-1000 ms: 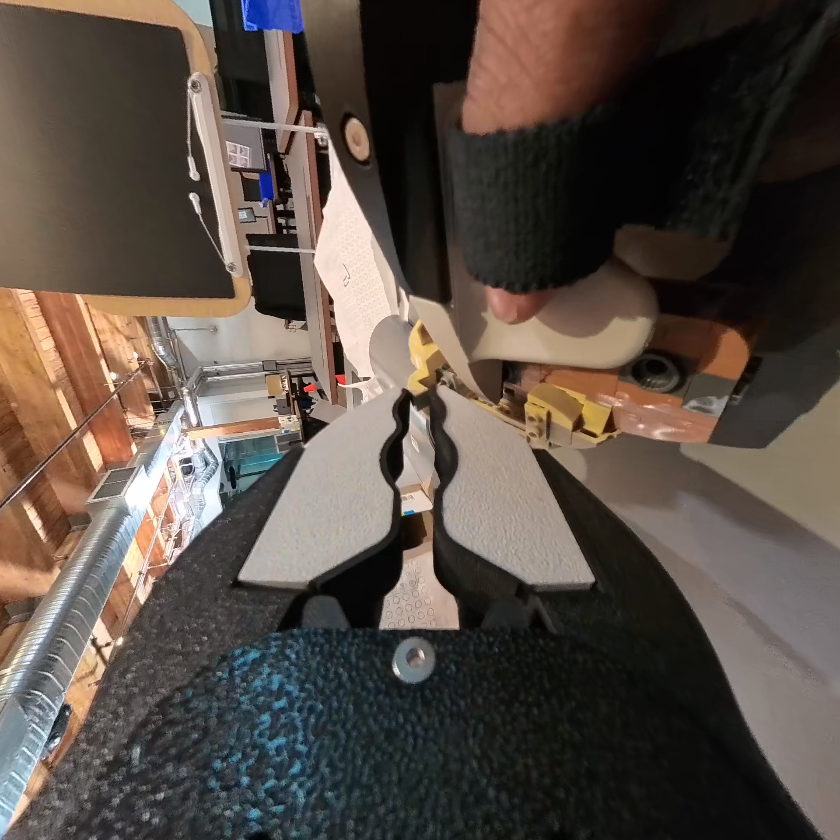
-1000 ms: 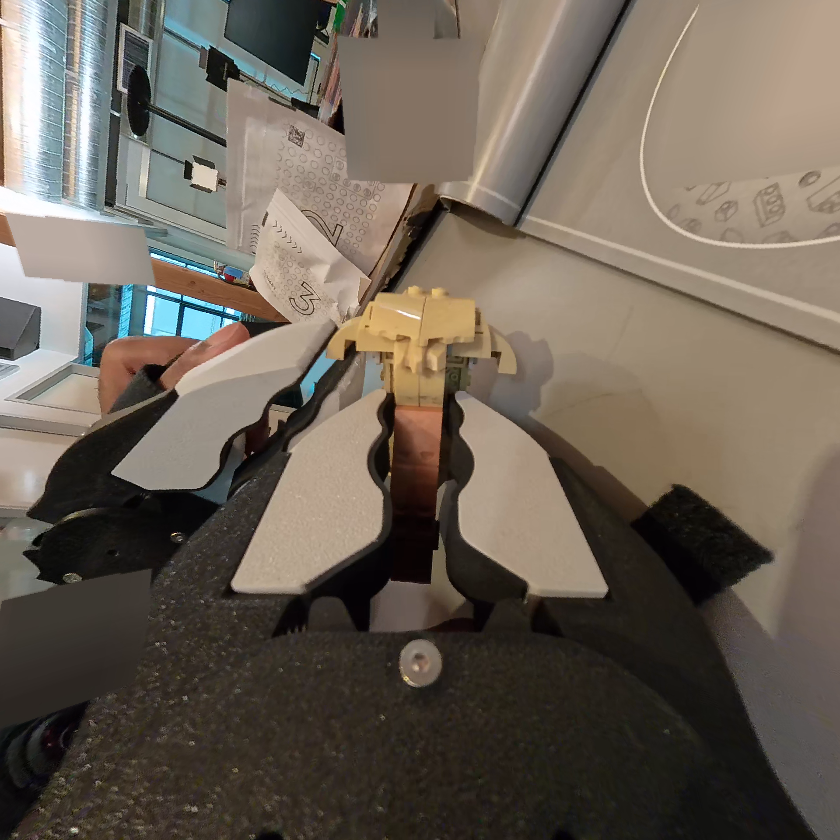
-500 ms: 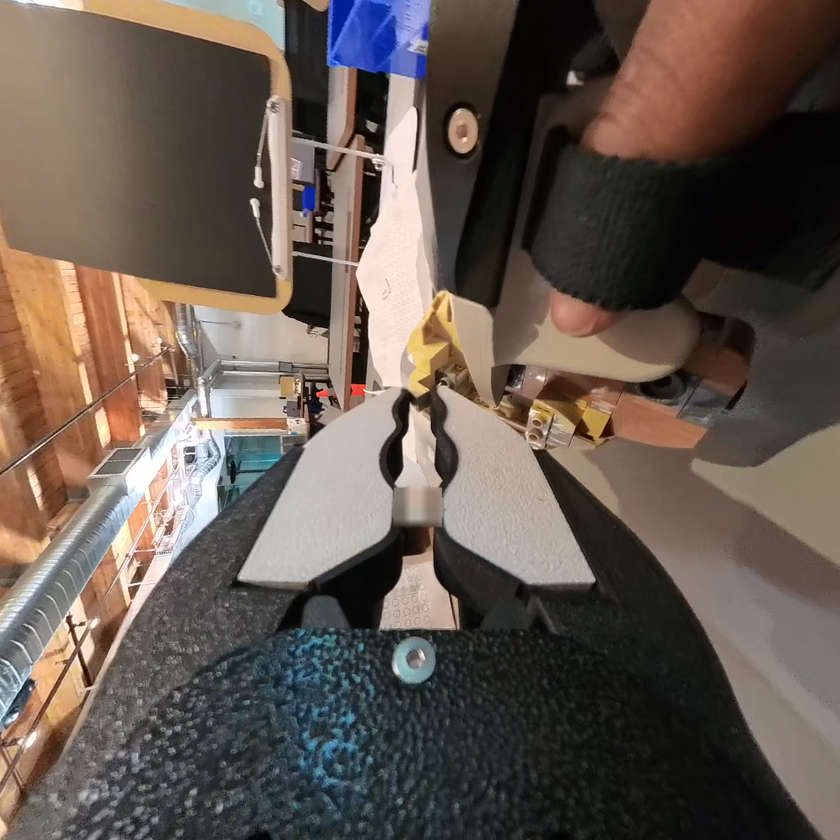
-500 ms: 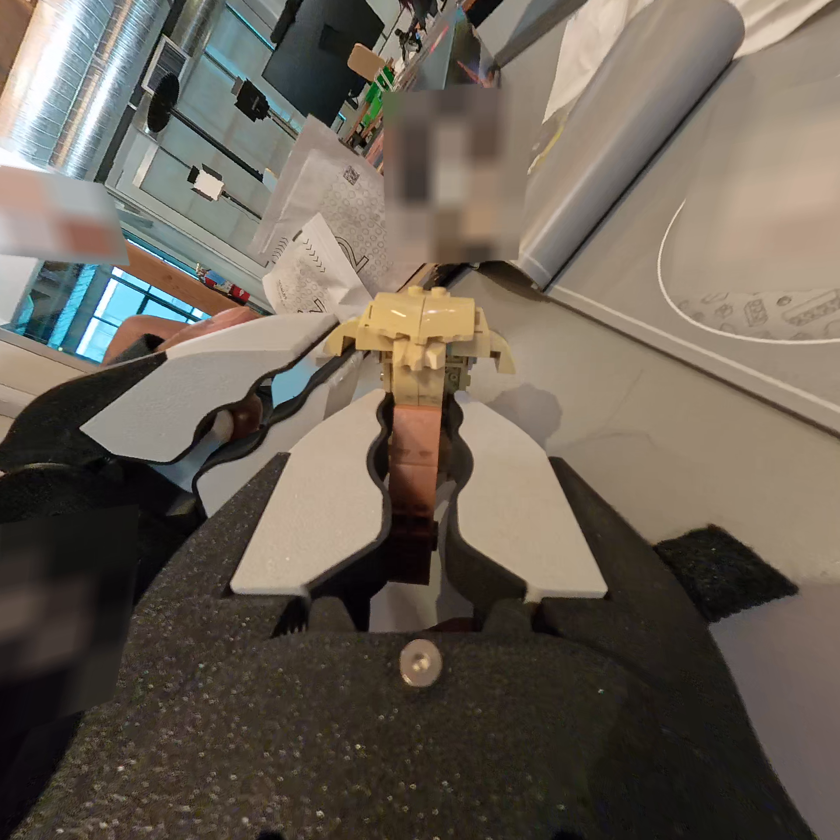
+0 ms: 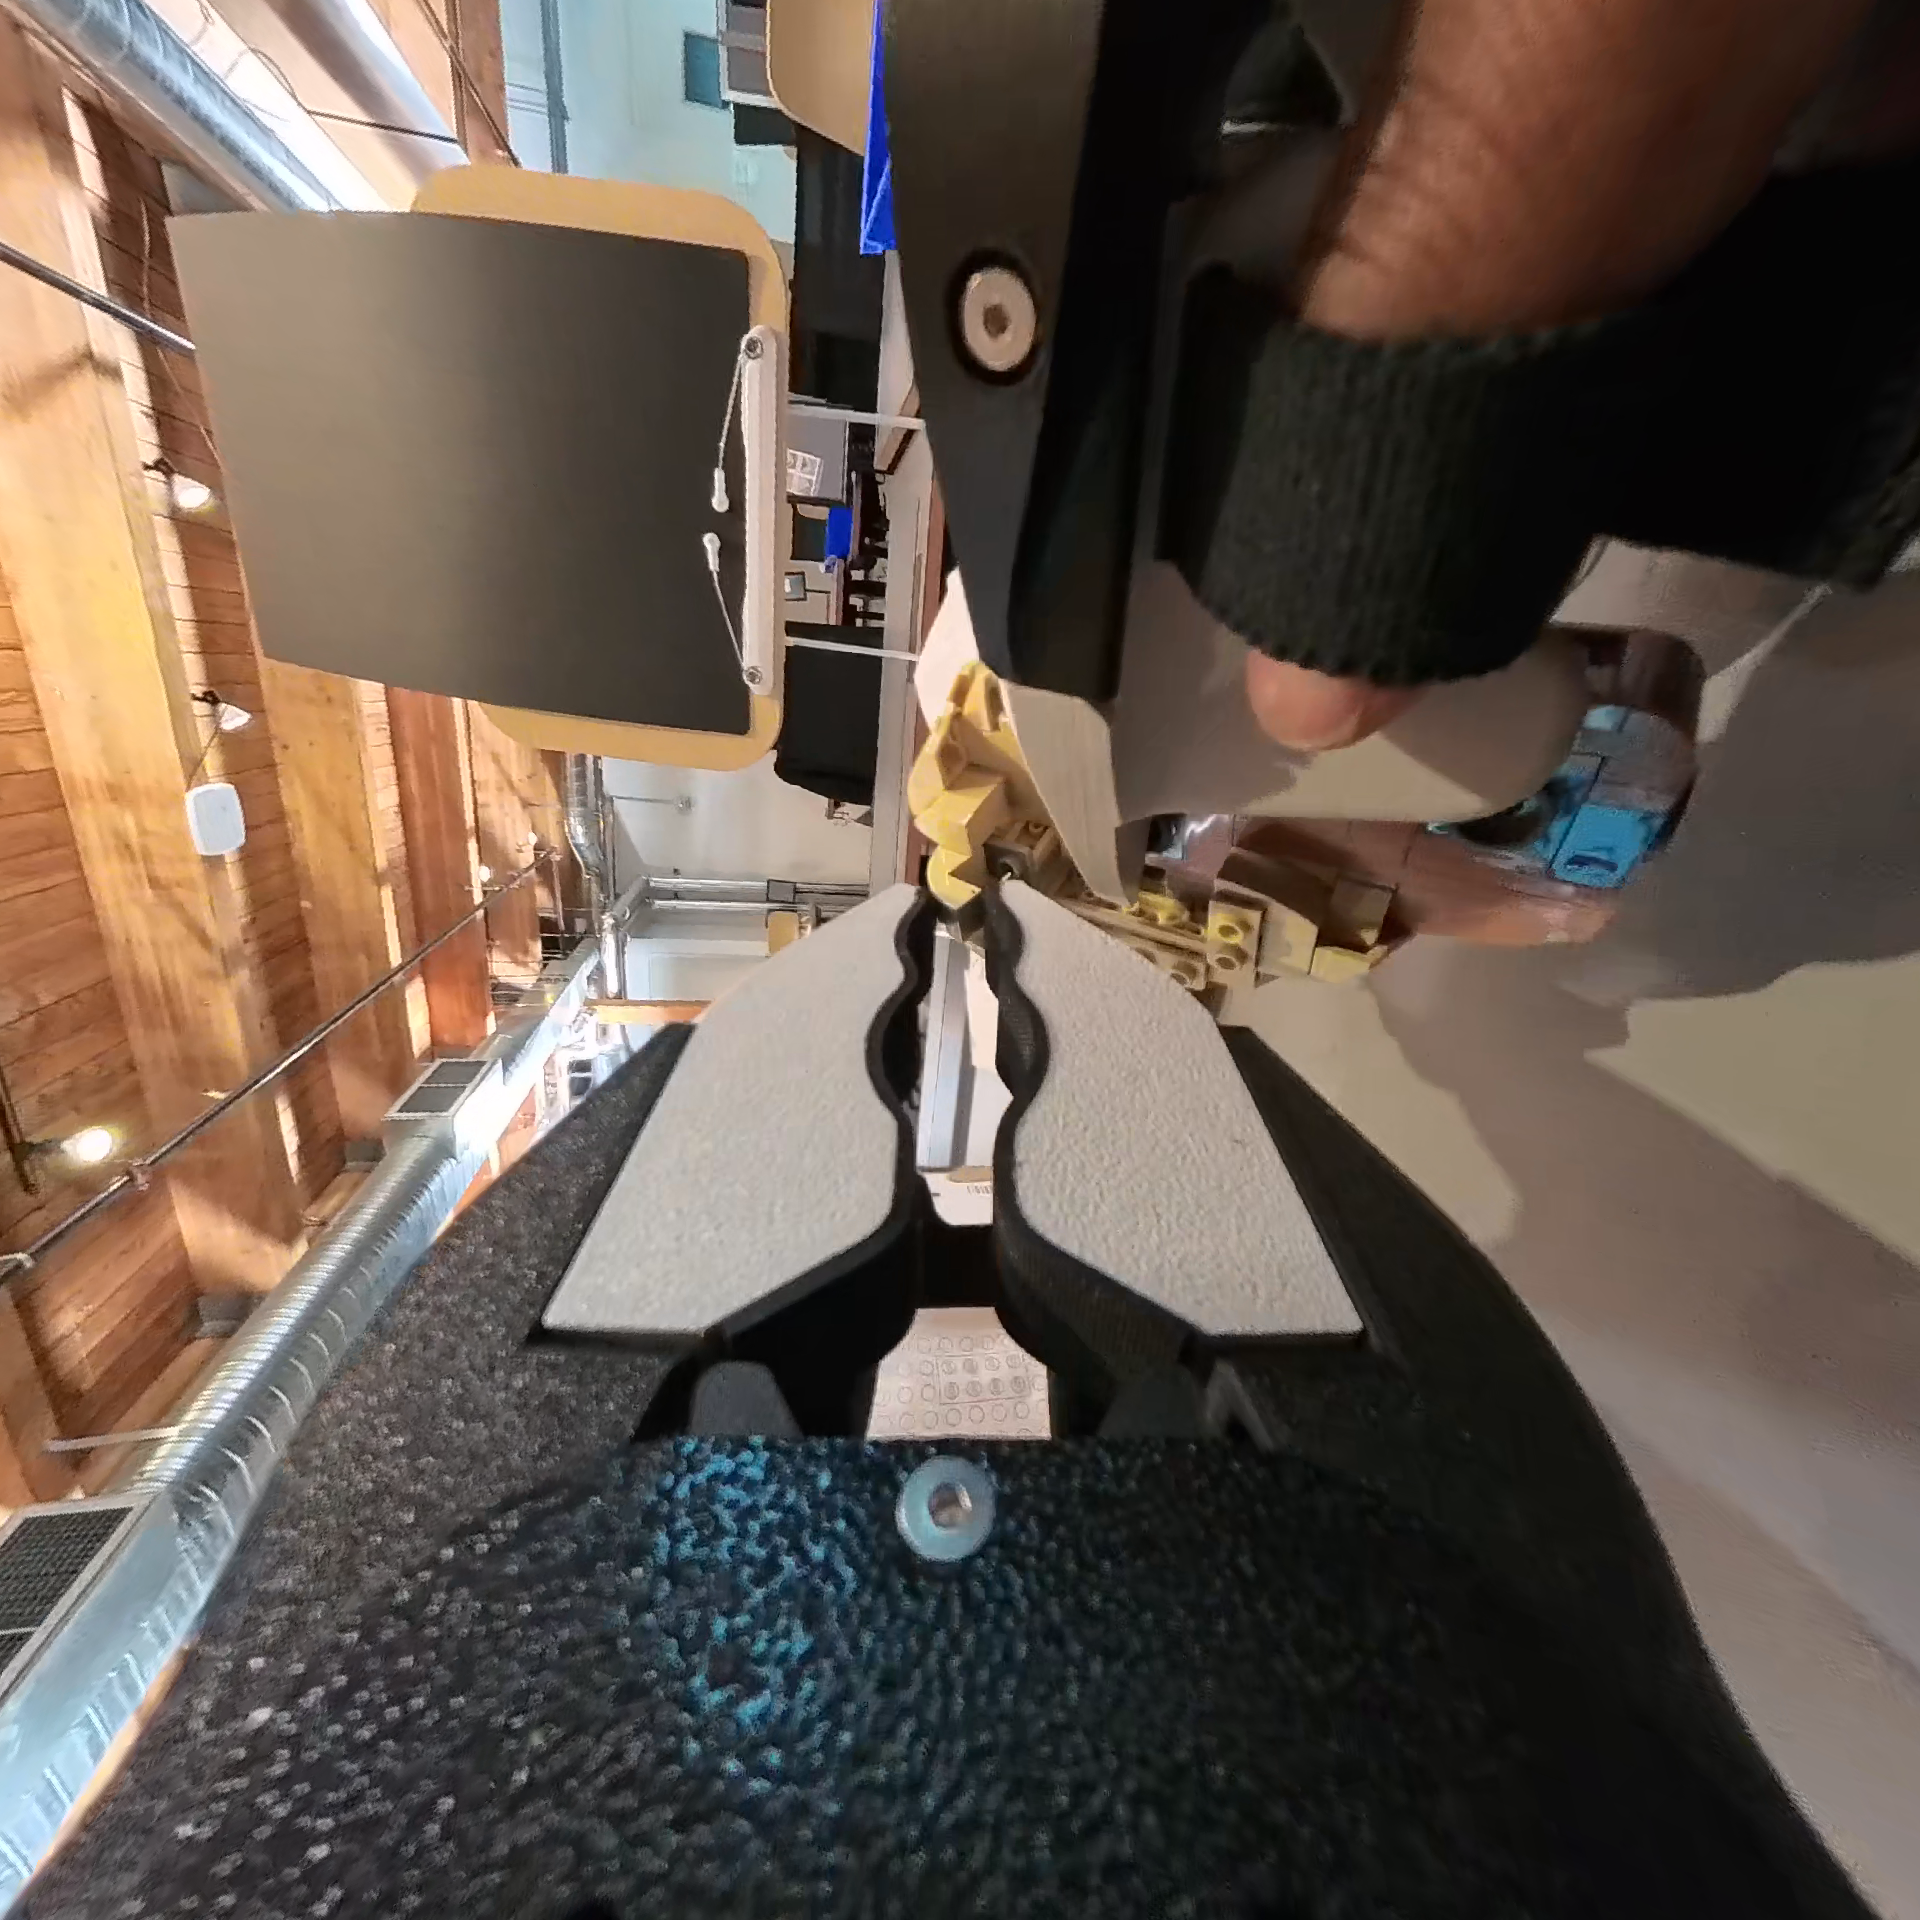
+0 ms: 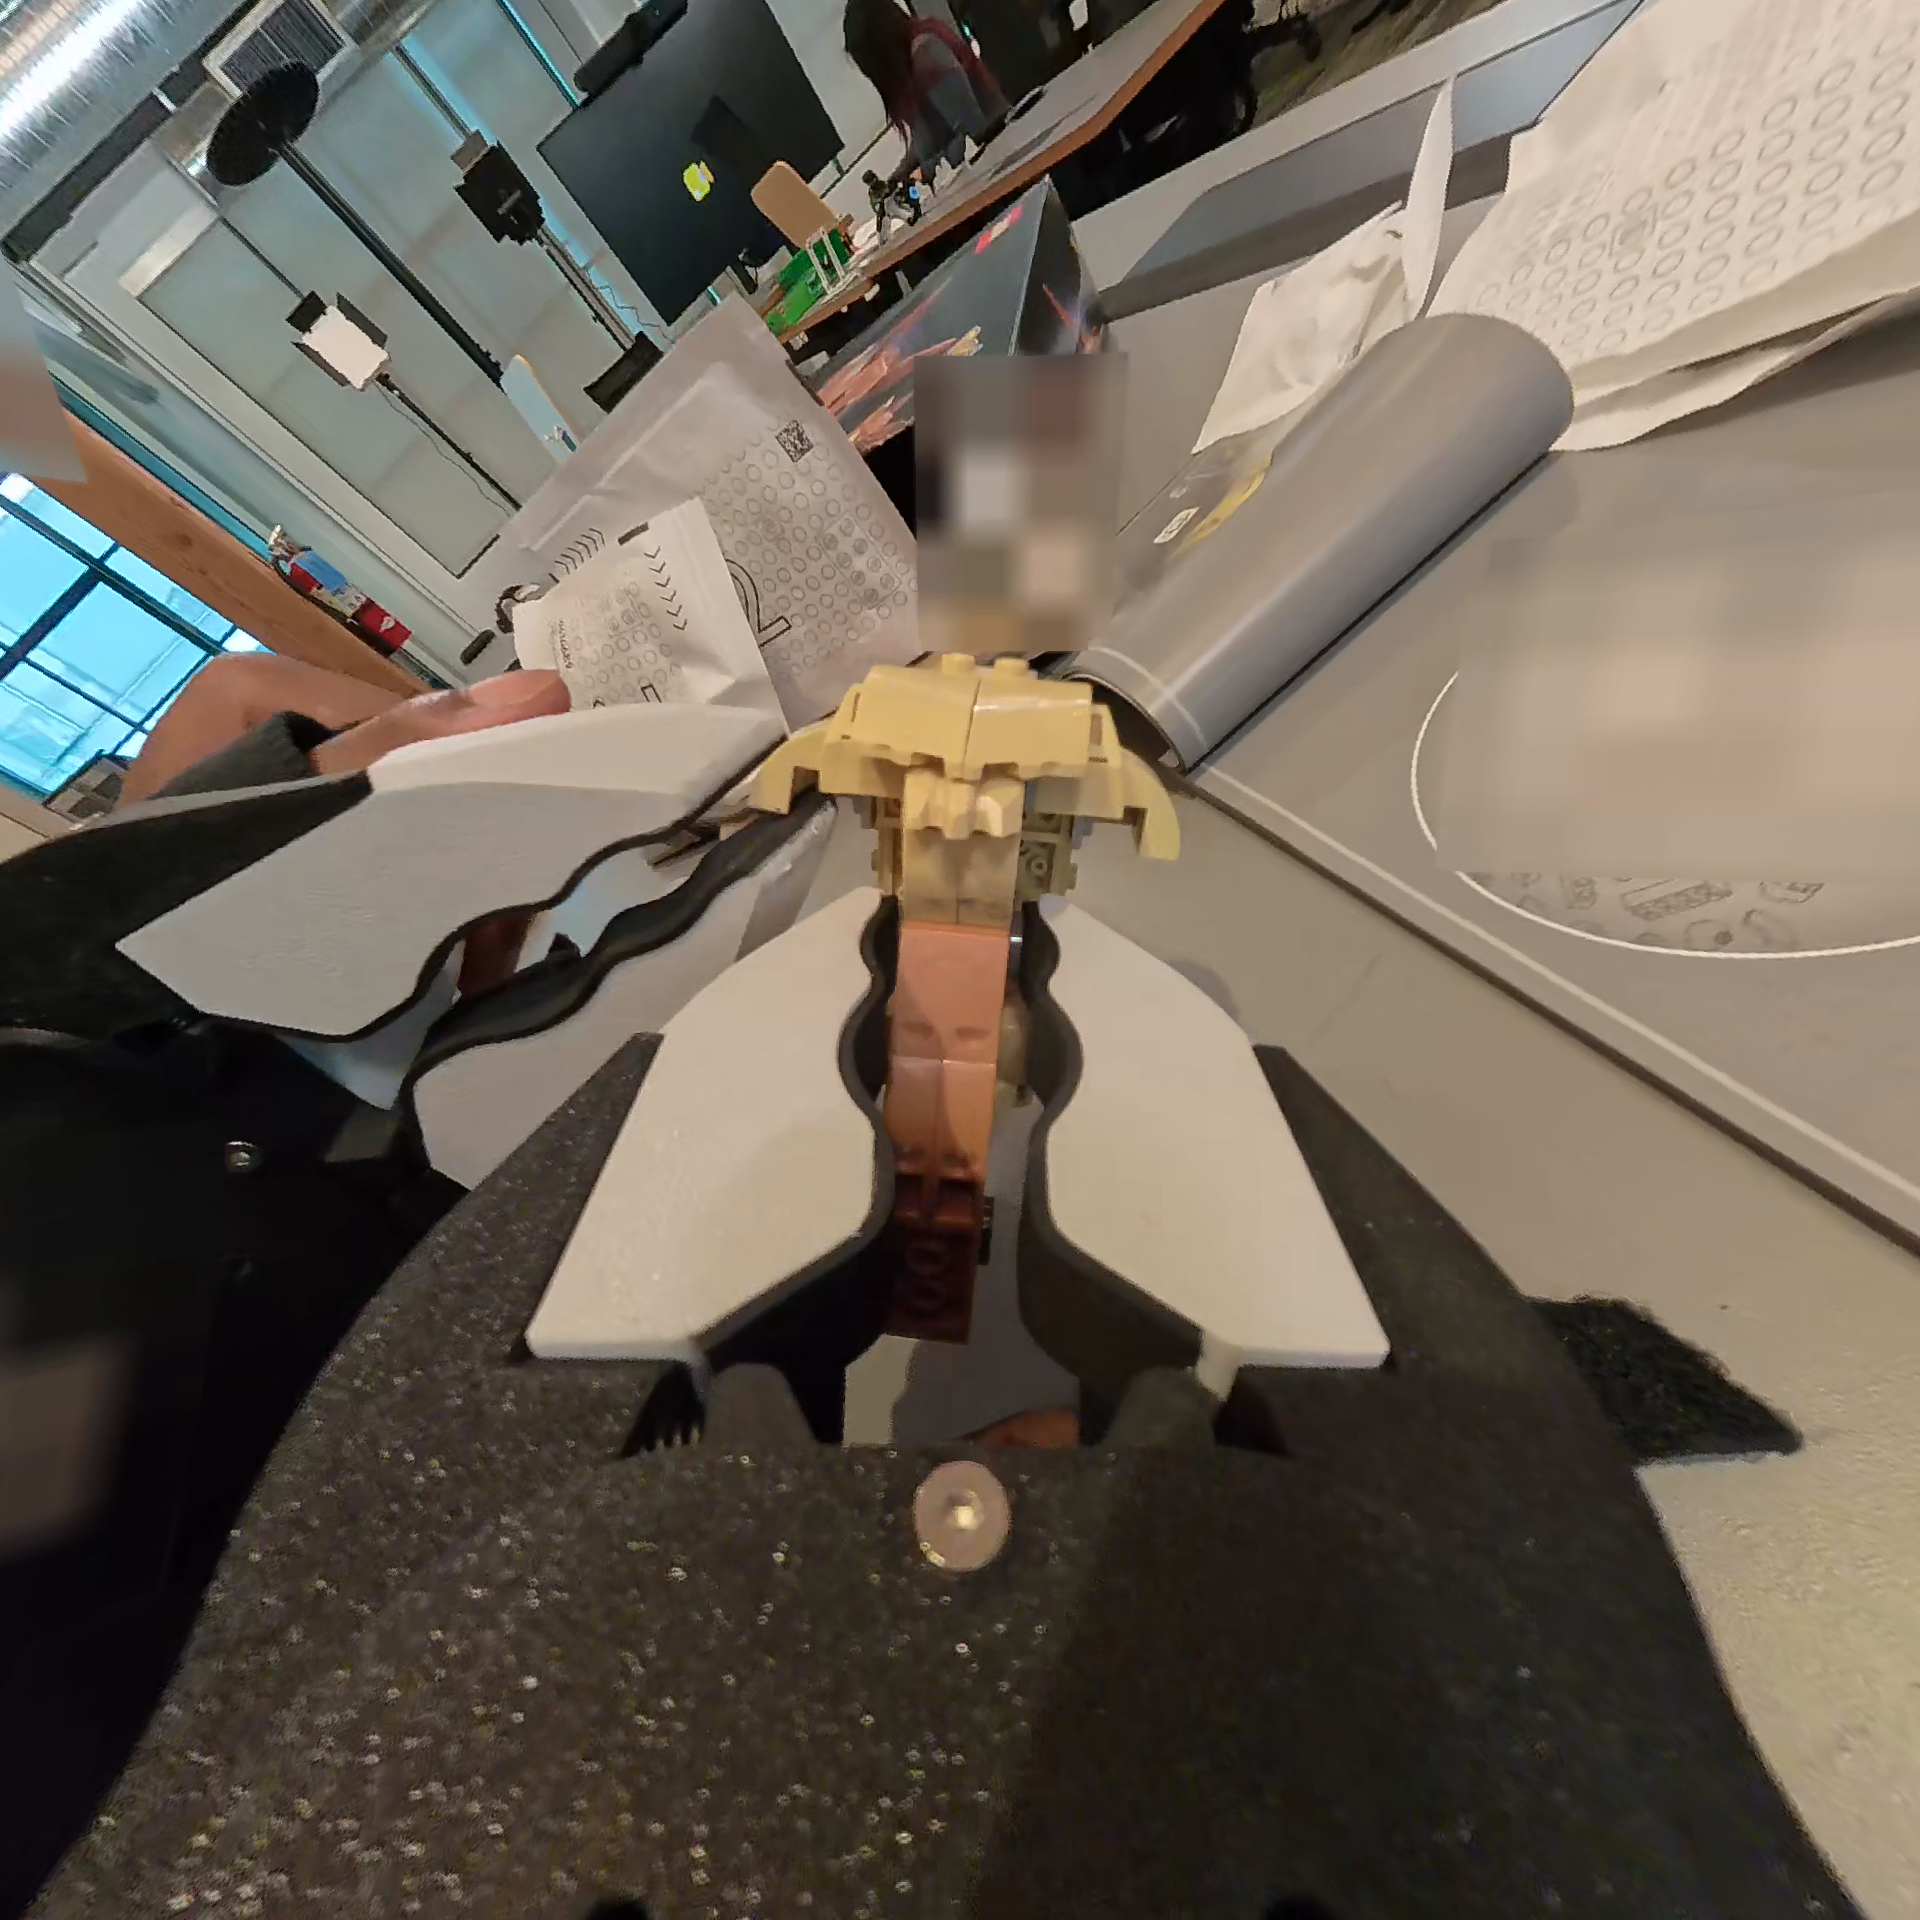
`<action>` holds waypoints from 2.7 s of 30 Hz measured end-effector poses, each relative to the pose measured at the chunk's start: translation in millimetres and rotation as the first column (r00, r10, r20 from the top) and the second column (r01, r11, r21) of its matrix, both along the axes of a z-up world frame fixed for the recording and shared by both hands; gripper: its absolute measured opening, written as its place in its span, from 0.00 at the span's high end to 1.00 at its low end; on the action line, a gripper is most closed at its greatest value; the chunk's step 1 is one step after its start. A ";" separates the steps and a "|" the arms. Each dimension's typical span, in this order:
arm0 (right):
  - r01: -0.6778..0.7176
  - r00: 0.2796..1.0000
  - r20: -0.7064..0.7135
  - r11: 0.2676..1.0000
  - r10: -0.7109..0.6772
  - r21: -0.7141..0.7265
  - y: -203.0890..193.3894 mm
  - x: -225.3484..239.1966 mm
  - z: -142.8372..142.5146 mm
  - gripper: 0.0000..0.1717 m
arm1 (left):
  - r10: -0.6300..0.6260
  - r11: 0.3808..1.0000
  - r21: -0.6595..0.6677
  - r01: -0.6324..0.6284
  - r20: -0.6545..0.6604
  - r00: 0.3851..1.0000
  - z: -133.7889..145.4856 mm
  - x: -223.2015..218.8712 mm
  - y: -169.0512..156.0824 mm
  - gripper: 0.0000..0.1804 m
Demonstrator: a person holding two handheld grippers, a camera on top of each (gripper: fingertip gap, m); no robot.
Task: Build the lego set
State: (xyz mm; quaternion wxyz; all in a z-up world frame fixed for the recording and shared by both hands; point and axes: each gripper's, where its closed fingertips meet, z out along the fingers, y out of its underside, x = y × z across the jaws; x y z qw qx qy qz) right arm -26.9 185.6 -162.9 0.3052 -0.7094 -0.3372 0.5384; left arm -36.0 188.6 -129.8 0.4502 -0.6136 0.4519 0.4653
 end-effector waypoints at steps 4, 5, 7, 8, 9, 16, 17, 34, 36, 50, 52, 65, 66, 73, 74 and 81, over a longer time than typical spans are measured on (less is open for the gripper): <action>0.004 1.000 -0.003 1.000 -0.004 0.016 0.6 0.9 1.2 0.87 | -0.003 1.000 -0.005 0.003 -0.019 1.000 0.4 0.6 0.9 0.95; 0.005 1.000 -0.007 1.000 -0.005 0.020 0.9 1.1 1.8 0.87 | -0.005 1.000 -0.005 0.005 -0.019 1.000 0.7 0.7 1.2 0.95; 0.007 1.000 -0.014 1.000 -0.006 0.028 1.1 1.7 3.0 0.87 | -0.010 1.000 -0.005 0.010 -0.011 1.000 1.6 1.1 1.6 0.95; 0.007 1.000 -0.017 1.000 -0.007 0.030 1.1 1.8 3.6 0.87 | -0.011 1.000 -0.005 0.011 -0.008 1.000 1.9 1.3 1.7 0.95; 0.007 1.000 -0.021 1.000 -0.007 0.031 1.1 2.0 4.0 0.87 | -0.013 1.000 -0.004 0.013 -0.005 1.000 2.3 1.4 2.0 0.95; 0.006 0.999 -0.034 1.000 -0.005 0.031 1.3 2.5 6.0 0.87 | -0.034 0.999 -0.022 0.036 0.064 0.997 2.8 1.7 2.7 0.95; 0.006 0.999 -0.037 0.999 -0.005 0.032 1.2 2.6 6.4 0.87 | -0.043 0.999 -0.029 0.046 0.085 0.995 3.0 1.7 2.7 0.95; -0.003 1.000 -0.022 0.998 0.002 -0.057 5.3 -0.1 1.6 0.87 | -0.059 0.996 -0.059 0.065 0.101 0.993 -3.9 -0.9 6.1 0.93; -0.008 1.000 -0.027 0.998 0.006 -0.066 5.4 -0.4 1.9 0.87 | -0.049 0.996 -0.071 0.056 0.103 0.993 -6.1 -2.2 6.4 0.90; -0.019 1.000 -0.019 0.996 0.018 -0.083 4.5 -1.4 0.1 0.87 | -0.021 0.996 -0.085 0.035 0.157 0.987 -9.3 -7.3 6.2 0.90; -0.021 1.000 -0.016 0.996 0.020 -0.085 4.3 -1.5 -0.4 0.87 | -0.019 0.995 -0.089 0.034 0.162 0.987 -9.4 -7.4 5.7 0.90; -0.044 0.999 0.009 0.994 0.045 -0.101 1.2 -2.7 -4.9 0.87 | -0.077 0.988 -0.121 0.091 0.118 0.990 -11.2 -3.7 3.0 0.90; -0.045 0.999 0.010 0.994 0.046 -0.101 0.9 -2.7 -5.1 0.87 | -0.088 0.987 -0.123 0.101 0.104 0.991 -11.2 -3.2 2.7 0.90; -0.054 0.998 0.011 0.994 0.055 -0.096 -0.7 -3.0 -5.2 0.87 | -0.148 0.976 -0.154 0.152 0.035 0.988 -11.0 -2.2 -0.1 0.93; -0.056 0.998 0.011 0.994 0.057 -0.095 -1.0 -3.1 -5.2 0.87 | -0.153 0.975 -0.159 0.156 0.032 0.988 -10.8 -2.4 -0.6 0.93; -0.076 0.997 0.011 0.996 0.077 -0.056 -5.3 -3.6 -3.7 0.87 | -0.185 0.957 -0.223 0.186 0.029 0.982 -8.5 -3.4 -5.6 0.93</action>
